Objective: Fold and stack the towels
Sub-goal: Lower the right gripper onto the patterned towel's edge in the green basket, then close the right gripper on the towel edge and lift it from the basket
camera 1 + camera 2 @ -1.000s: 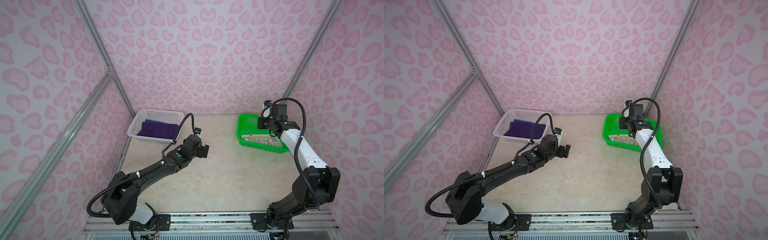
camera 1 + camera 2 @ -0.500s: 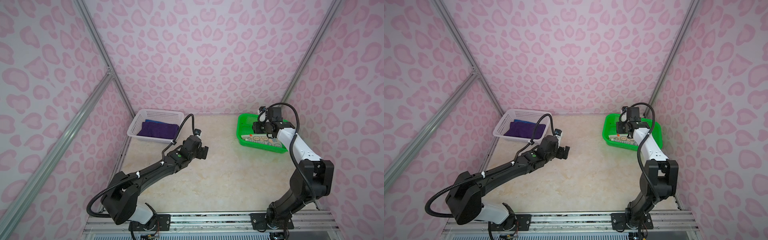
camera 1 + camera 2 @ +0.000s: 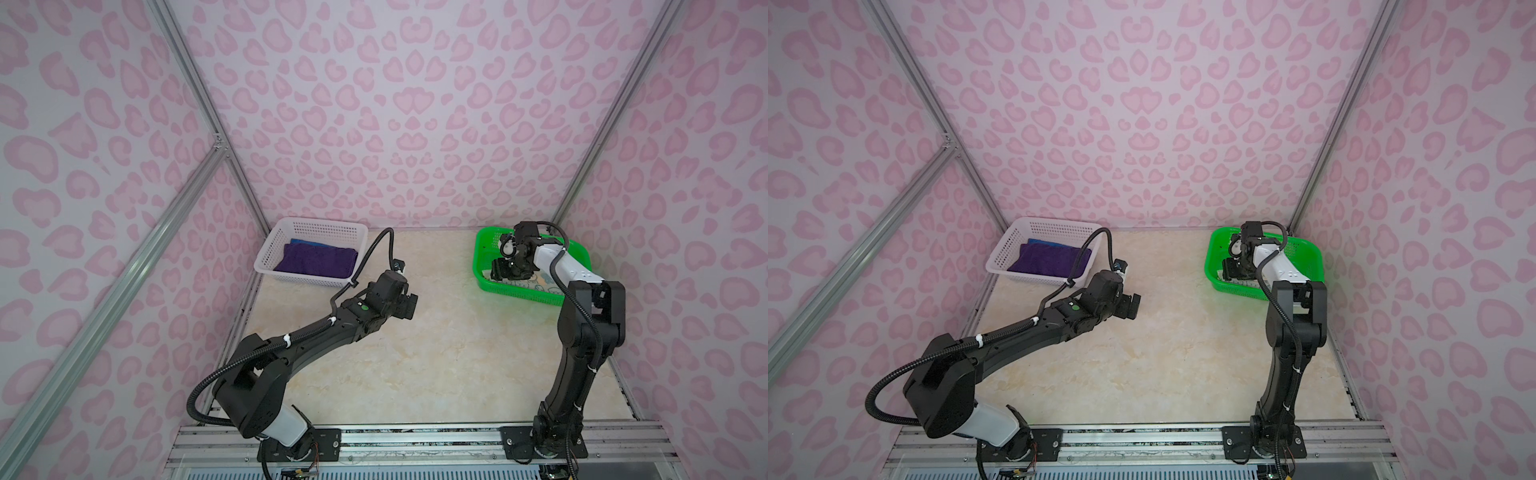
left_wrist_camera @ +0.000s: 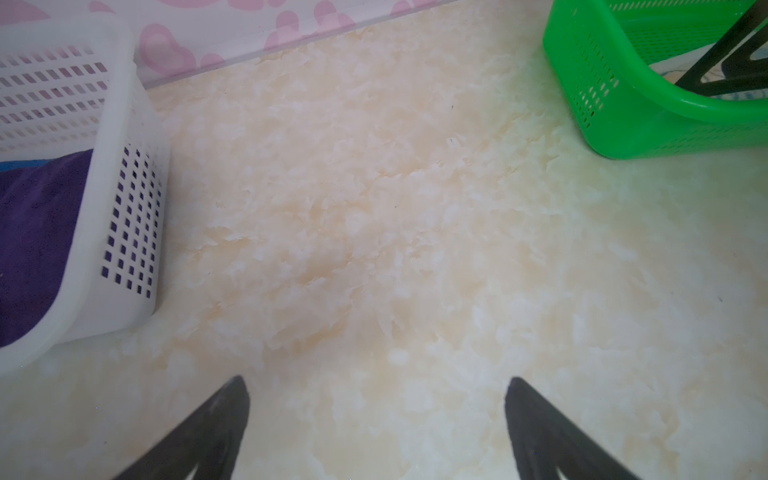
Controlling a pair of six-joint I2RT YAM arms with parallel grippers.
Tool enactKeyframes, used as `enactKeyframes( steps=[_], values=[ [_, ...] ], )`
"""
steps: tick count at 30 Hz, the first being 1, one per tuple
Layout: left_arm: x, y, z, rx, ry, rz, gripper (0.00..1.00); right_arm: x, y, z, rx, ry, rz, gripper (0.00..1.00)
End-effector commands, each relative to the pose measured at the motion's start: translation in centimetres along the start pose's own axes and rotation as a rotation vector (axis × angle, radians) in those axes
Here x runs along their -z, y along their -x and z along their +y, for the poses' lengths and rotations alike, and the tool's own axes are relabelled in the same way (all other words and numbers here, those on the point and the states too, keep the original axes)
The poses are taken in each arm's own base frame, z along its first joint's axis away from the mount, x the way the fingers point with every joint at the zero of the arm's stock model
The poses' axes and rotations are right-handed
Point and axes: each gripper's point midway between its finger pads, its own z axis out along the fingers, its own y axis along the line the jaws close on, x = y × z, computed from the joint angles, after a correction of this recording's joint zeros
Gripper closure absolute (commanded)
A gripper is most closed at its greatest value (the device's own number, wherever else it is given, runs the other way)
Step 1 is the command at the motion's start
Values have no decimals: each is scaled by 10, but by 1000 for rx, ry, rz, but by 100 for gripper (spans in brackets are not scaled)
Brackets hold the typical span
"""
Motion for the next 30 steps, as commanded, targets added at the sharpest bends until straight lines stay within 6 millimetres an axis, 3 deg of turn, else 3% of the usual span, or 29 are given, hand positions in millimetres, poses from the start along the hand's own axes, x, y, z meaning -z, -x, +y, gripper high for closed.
enactKeyframes(
  steps=[1, 8, 10, 15, 18, 22, 26, 30],
  values=[
    [-3, 2, 1, -17, 15, 8, 3, -14, -20, -9, 10, -40, 110, 35],
    [-13, -3, 0, -48, 25, 40, 2, -47, -29, -23, -7, -83, 214, 43],
    [-16, -3, 0, -54, 28, 47, 3, -55, -29, -24, -13, -86, 221, 53],
    [-20, -4, -1, -62, 34, 59, 2, -60, -21, -27, -23, -98, 193, 100],
    [-20, -3, -1, -57, 32, 52, 3, -50, -11, -28, -22, -105, 143, 100],
    [-17, -1, 1, -40, 36, 33, 3, -14, 12, -31, -18, -137, 8, 100],
    [-12, 3, 4, -19, 46, 7, 3, 48, 44, -25, 9, -167, -185, 100],
    [-7, 5, 8, 3, 67, -11, 3, 111, 64, -3, 74, -160, -349, 100]
  ],
)
